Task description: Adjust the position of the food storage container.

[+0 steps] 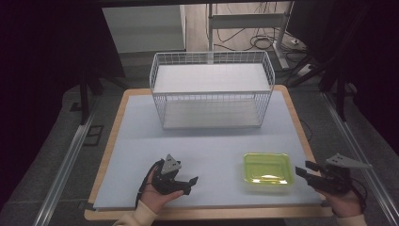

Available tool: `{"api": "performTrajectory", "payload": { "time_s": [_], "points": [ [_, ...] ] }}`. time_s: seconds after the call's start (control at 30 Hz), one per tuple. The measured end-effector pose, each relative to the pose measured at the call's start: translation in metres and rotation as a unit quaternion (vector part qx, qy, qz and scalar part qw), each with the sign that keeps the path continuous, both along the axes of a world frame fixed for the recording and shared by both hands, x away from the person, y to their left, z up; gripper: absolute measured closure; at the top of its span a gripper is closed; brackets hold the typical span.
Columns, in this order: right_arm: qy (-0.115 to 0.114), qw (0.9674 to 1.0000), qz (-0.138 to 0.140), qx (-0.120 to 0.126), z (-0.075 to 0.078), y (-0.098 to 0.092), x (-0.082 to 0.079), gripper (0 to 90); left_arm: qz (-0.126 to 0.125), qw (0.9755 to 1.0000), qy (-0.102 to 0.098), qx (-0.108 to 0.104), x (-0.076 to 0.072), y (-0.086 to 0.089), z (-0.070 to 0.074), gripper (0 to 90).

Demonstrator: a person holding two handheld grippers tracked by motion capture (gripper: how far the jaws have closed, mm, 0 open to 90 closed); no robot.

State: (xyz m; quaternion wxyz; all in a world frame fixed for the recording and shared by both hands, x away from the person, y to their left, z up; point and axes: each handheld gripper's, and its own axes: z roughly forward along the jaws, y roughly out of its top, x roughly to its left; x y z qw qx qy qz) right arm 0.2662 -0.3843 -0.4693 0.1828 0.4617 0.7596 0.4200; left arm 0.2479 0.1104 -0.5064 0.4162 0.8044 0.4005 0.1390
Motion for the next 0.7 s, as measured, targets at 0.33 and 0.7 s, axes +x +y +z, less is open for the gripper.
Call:
{"api": "performTrajectory", "payload": {
  "time_s": [0.33, 0.7],
  "points": [
    [0.006, 0.9996, -0.024, -0.014, -0.013, -0.023, 0.009, 89.8, 0.005, 1.0000, 0.001, -0.003, 0.000, 0.004, 0.000, 14.8],
    [0.040, 0.9989, 0.008, -0.025, -0.034, -0.009, 0.021, 90.0, 0.006, 1.0000, 0.003, -0.001, 0.001, 0.005, -0.002, 14.8]
  ]
}}
